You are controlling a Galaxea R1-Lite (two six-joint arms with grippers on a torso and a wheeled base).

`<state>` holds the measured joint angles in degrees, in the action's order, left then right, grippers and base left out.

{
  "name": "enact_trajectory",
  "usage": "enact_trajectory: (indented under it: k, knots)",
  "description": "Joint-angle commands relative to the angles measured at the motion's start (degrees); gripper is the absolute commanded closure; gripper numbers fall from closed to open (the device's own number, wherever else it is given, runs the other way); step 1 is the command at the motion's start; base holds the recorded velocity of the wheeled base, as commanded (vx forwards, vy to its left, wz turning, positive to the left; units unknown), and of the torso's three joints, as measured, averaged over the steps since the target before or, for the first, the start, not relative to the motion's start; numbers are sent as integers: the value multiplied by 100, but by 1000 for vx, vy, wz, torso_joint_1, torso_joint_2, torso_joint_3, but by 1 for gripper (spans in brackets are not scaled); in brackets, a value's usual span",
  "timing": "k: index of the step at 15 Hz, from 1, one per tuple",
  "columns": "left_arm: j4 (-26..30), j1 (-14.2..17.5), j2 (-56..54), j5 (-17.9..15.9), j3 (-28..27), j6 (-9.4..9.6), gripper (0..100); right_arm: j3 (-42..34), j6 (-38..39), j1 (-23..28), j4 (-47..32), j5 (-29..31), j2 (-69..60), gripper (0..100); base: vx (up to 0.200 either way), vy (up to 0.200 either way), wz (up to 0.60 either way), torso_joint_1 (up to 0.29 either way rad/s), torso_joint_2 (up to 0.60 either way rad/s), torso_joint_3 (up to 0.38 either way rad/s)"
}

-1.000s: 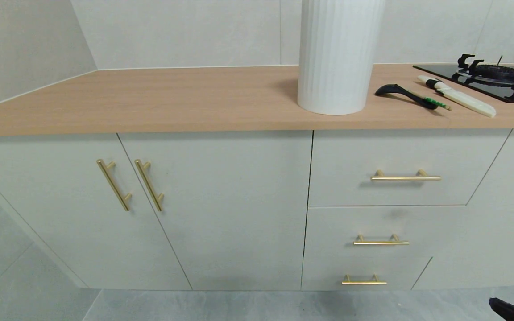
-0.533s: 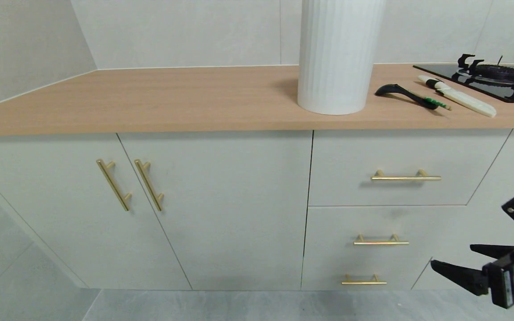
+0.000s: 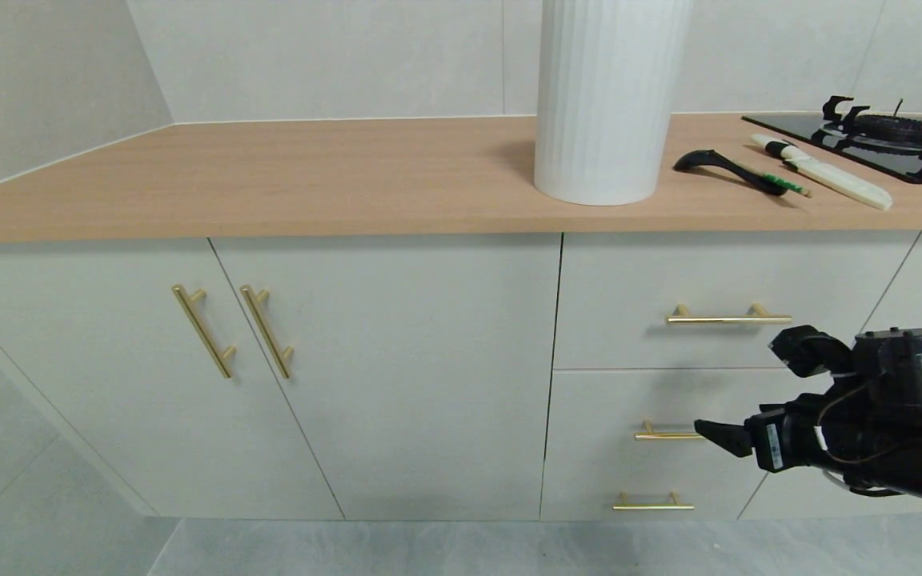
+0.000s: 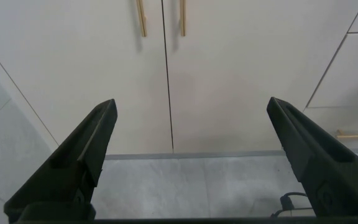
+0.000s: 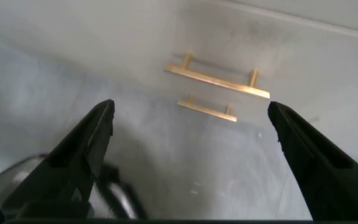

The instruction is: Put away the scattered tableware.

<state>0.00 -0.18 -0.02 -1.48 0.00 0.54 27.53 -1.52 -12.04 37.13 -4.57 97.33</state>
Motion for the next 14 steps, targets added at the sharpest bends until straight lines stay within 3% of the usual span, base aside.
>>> enact_trajectory:
  k: [1,9,14]
  knots:
    - [0,1,2,-2,0,-1,0,-46,12,-8,259,193,849,0,0,0,0,0,0,0]
    - [0,1,2,-2,0,-1,0,-2,267,-52,2325,1160,2563,0,0,0,0,0,0,0]
    - [0,1,2,-2,0,-1,0,297,522,-52,2905,1485,3178,0,0,0,0,0,0,0]
